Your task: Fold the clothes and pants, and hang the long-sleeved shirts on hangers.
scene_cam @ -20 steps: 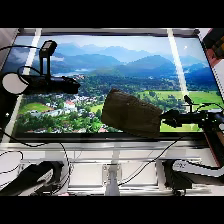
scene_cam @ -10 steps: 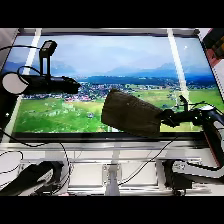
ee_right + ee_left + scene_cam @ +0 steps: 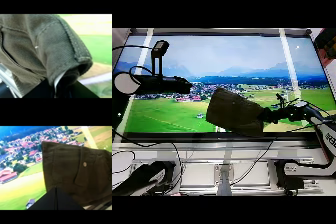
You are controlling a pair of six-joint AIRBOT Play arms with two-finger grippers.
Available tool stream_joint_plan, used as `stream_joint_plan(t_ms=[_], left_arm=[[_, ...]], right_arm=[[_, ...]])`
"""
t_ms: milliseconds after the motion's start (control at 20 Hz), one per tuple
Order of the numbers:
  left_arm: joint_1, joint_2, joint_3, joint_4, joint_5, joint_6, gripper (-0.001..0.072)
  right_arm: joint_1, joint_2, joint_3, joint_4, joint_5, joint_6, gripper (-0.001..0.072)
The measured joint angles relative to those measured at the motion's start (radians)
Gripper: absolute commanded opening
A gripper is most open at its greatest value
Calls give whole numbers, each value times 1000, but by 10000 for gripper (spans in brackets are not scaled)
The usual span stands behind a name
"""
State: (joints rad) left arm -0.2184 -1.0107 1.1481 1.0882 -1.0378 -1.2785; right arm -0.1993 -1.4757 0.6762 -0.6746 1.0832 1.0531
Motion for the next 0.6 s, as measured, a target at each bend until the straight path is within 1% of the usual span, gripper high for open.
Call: stream_joint_plan(t_ms=[200, 250, 350, 450, 600], left_arm=[[0, 0, 0, 0, 0, 0, 16], [0, 0, 0, 0, 0, 0, 16], [0, 0, 0, 0, 0, 0, 16], [0, 0, 0, 0, 0, 0, 16], [0, 0, 0, 0, 0, 0, 16]], right_arm=[[49, -7, 5, 79, -58, 11, 95], [55, -7, 13, 98, -71, 12, 52], [60, -8, 40, 126, -82, 13, 50], [63, -8, 91, 148, -44, 5, 50], [58, -6, 212, 165, 63, -17, 50]])
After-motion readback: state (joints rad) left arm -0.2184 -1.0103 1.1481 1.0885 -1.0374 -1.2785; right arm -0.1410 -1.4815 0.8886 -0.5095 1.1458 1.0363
